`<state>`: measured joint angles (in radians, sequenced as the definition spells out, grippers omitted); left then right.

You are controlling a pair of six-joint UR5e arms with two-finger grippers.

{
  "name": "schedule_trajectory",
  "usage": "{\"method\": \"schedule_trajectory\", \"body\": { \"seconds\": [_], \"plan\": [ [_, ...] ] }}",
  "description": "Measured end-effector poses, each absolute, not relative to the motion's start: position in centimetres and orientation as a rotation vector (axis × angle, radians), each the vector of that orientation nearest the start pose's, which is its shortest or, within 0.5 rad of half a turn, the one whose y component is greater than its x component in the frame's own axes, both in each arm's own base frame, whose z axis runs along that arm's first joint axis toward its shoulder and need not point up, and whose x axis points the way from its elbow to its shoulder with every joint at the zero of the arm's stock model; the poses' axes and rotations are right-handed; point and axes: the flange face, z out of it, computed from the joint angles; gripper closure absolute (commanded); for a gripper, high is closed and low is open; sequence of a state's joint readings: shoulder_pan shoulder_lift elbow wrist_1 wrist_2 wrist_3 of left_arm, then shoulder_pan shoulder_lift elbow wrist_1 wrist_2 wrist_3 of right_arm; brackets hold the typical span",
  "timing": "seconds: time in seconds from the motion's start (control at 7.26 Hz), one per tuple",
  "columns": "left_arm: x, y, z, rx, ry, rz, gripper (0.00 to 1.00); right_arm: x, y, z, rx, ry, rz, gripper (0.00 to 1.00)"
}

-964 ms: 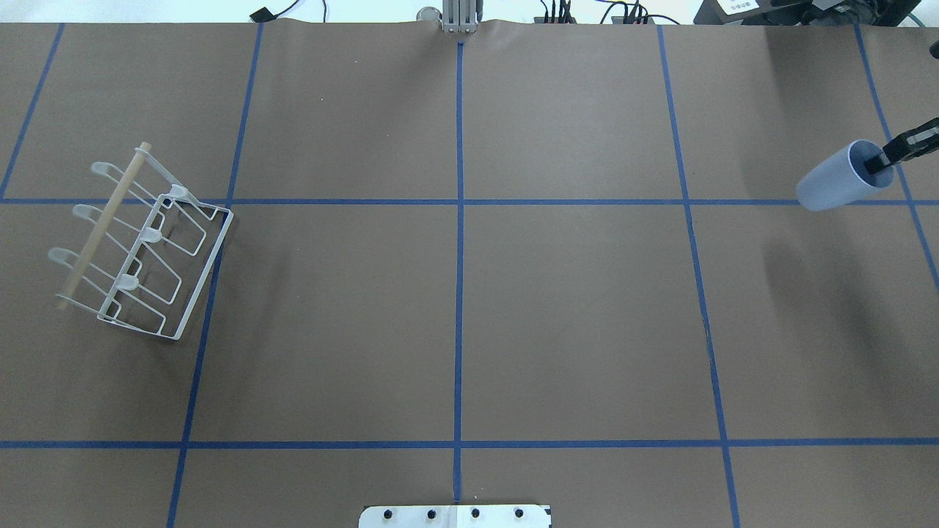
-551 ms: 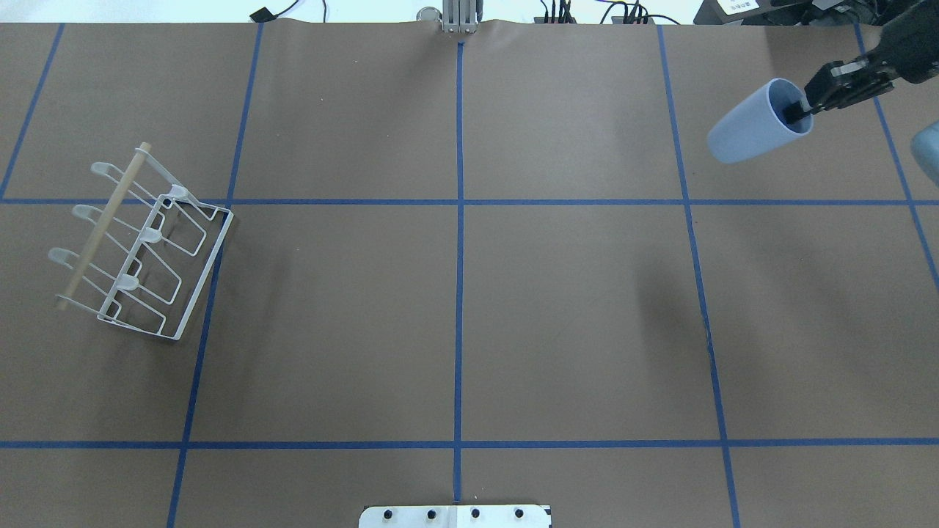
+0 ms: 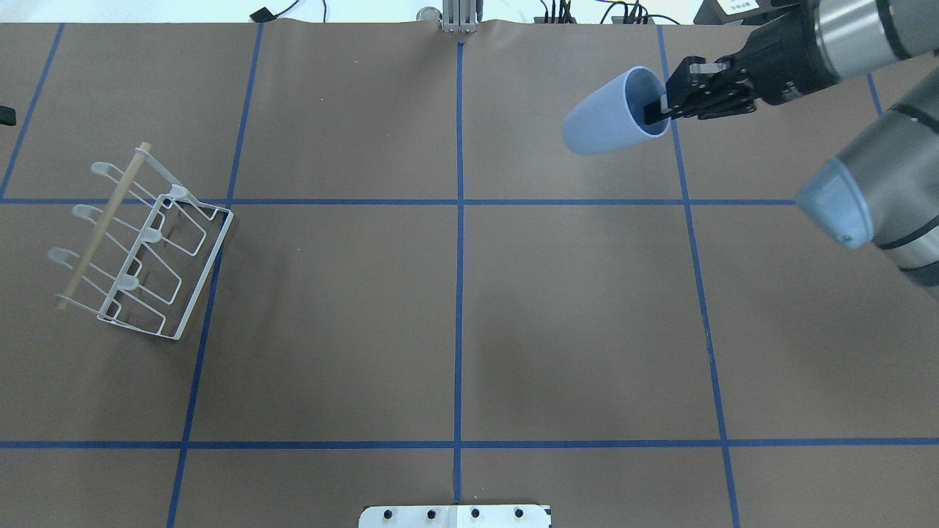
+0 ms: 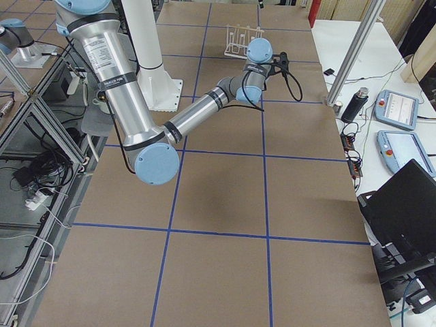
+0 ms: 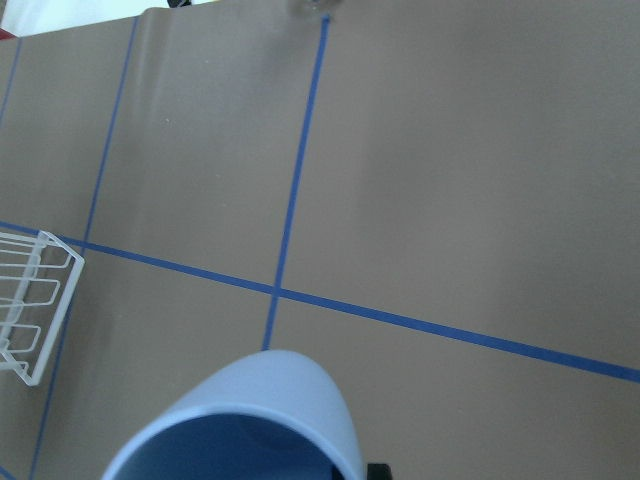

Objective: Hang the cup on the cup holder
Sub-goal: 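Lift the cup and carry it toward the table center with the right gripper, then grasp the cup's base with the left gripper while the right gripper holds the rim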

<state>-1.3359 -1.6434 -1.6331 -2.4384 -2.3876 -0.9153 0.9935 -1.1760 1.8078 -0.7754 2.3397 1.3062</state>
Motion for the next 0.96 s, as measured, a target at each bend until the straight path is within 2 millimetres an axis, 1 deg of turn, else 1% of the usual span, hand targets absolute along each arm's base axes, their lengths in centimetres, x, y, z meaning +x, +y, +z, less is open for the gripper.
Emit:
{"method": "schedule_trajectory", "body": {
  "seconds": [0.14,0.28,0.41,0.55,0.69,0.83,0.96],
  "plan": [
    [7.0,-52.3,46.8,0.405,1.221,-0.239,0.03,-29.2,-48.1,22.1,0.294,-1.571,0.137,1.00],
    [7.4,-51.7,44.6,0.408,1.326,-0.296,0.03,-31.5,-45.7,20.9,0.282,-1.697,0.205,1.00],
    [8.2,-51.3,41.7,0.378,1.459,-0.356,0.03,-32.4,-43.8,19.9,0.250,-1.807,0.241,1.00],
    [9.3,-50.9,38.6,0.312,1.593,-0.404,0.03,-32.2,-42.3,18.9,0.217,-1.899,0.247,1.00],
    [10.8,-50.3,35.4,0.220,1.714,-0.430,0.03,-31.7,-41.0,18.0,0.193,-1.983,0.233,1.00],
    [12.7,-49.5,32.0,0.130,1.807,-0.433,0.03,-31.3,-39.8,17.2,0.181,-2.053,0.202,1.00],
    [15.2,-48.2,28.3,0.051,1.889,-0.422,0.03,-31.3,-38.8,16.5,0.172,-2.105,0.166,1.00]
  ]
}}
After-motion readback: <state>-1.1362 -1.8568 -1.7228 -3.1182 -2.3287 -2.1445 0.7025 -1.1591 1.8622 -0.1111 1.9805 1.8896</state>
